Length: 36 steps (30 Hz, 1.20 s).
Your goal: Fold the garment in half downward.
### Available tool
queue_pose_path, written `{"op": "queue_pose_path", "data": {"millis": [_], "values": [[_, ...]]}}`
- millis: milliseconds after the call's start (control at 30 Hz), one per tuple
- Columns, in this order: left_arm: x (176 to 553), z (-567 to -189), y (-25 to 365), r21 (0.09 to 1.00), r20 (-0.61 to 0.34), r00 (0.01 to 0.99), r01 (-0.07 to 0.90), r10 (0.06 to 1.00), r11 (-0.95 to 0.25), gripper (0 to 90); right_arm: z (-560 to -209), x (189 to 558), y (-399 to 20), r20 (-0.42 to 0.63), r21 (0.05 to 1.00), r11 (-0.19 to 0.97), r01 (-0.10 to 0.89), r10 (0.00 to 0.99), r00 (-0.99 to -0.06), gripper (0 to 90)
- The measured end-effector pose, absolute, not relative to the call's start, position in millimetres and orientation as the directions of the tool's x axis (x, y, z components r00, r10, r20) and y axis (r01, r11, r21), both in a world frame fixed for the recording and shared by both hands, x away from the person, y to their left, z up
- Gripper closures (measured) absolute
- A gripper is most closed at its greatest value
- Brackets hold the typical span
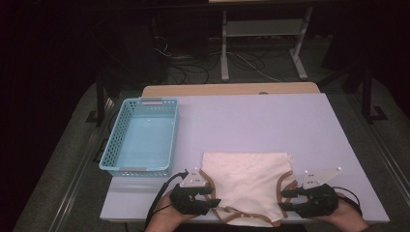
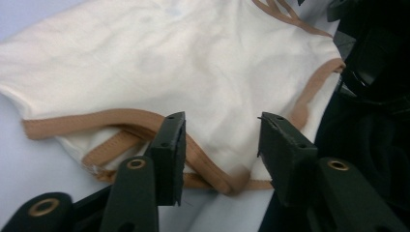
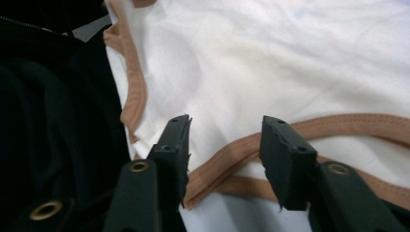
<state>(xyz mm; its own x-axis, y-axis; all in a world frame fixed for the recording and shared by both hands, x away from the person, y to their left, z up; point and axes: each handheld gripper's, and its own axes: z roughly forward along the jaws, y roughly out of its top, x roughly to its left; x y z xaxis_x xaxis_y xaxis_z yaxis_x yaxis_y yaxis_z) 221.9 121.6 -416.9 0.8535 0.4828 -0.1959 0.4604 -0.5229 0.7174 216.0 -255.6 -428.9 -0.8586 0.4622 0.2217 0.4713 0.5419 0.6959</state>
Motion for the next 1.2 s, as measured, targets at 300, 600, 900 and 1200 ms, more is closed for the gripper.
{"op": "queue_pose_path", "data": {"millis": [300, 600, 900, 1200], "values": [[236.1, -415.1, 118.9, 0.737, -0.18, 0.841, 0.459, 0.51, -0.497, 36.7, -425.7, 227.7, -249.8, 0.188, 0.711, 0.527, 0.465, 0.495, -0.848, 41.2], [253.7, -415.8, 114.4, 0.747, -0.139, 0.835, 0.442, 0.533, -0.497, 32.0, -423.3, 245.4, -242.4, 0.165, 0.715, 0.53, 0.456, 0.506, -0.846, 39.1], [267.4, -412.4, 109.0, 0.762, -0.106, 0.813, 0.437, 0.573, -0.478, 29.6, -419.9, 258.7, -236.5, 0.148, 0.725, 0.524, 0.446, 0.514, -0.845, 38.6], [284.2, -414.5, 105.7, 0.76, -0.084, 0.775, 0.456, 0.626, -0.462, 29.7, -418.0, 266.5, -237.6, 0.142, 0.734, 0.507, 0.452, 0.536, -0.832, 38.5]]}}
